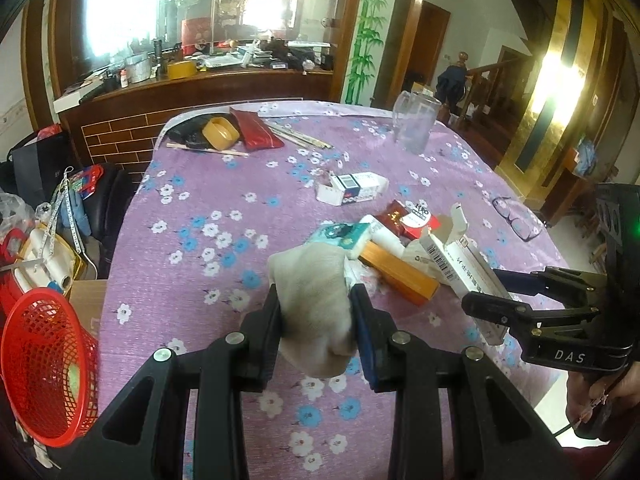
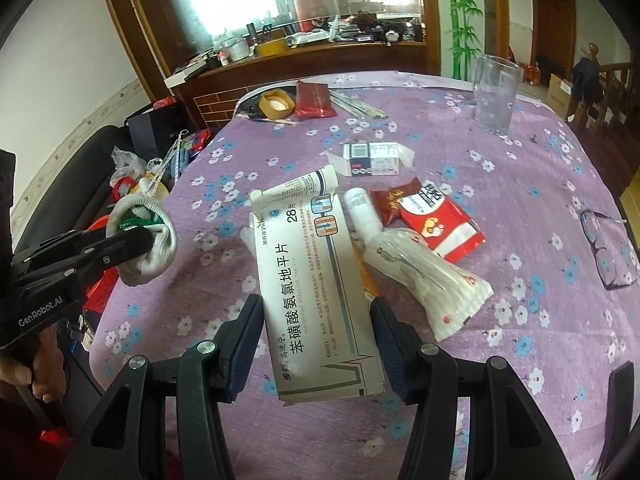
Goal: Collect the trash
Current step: 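Grasp the white medicine box with the right tool while the left tool holds the cloth, then carry the cloth and medicine box to the red basket and release both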
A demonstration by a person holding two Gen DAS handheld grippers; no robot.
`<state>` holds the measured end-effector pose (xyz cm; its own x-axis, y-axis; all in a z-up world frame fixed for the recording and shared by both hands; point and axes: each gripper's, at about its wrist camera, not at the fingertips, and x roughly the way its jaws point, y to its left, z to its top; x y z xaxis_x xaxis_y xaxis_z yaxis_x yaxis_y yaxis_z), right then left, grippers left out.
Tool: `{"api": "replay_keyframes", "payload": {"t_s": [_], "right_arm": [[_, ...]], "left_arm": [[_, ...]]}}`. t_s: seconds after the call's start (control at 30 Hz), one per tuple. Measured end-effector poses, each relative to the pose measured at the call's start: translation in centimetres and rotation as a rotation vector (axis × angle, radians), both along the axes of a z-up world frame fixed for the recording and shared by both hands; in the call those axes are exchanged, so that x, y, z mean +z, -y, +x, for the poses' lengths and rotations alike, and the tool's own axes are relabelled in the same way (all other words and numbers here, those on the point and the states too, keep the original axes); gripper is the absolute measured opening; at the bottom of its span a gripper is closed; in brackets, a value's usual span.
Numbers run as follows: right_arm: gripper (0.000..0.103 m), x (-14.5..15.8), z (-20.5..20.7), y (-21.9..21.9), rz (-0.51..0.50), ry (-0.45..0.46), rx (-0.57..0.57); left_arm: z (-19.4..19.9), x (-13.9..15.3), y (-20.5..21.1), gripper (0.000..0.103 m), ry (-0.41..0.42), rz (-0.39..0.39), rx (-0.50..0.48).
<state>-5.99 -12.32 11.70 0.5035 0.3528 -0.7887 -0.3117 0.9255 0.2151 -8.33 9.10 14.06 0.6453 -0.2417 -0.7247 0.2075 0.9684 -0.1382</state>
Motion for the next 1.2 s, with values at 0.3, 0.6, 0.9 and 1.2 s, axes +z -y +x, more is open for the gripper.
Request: {"api": "replay_keyframes", "payload": {"t_s": [0.3, 0.6, 0.9, 1.2], "right_arm": [[0.059, 0.4, 0.4, -2.3, 0.005, -0.015, 0.034], [0.059, 0.7, 0.5, -4.8, 0.016, -0.025, 0.076], [0.06, 1.4, 0.4, -7.8, 0.021, -0.017, 0.139], [0.06, 1.7, 0.8, -11.1, 0.038, -0.035, 0.201]], "left_arm": [[-1.3, 0.2, -3.0, 0.032, 0.015, -0.013, 0.058], [-2.8, 0.2, -6.9, 0.032, 0.019, -0.036, 0.145], [-3.9, 0.2, -9.8, 0.032, 0.016, -0.042, 0.209], [-5.5, 0.6, -13.9, 0.032, 0.03, -0.04, 0.312]]}}
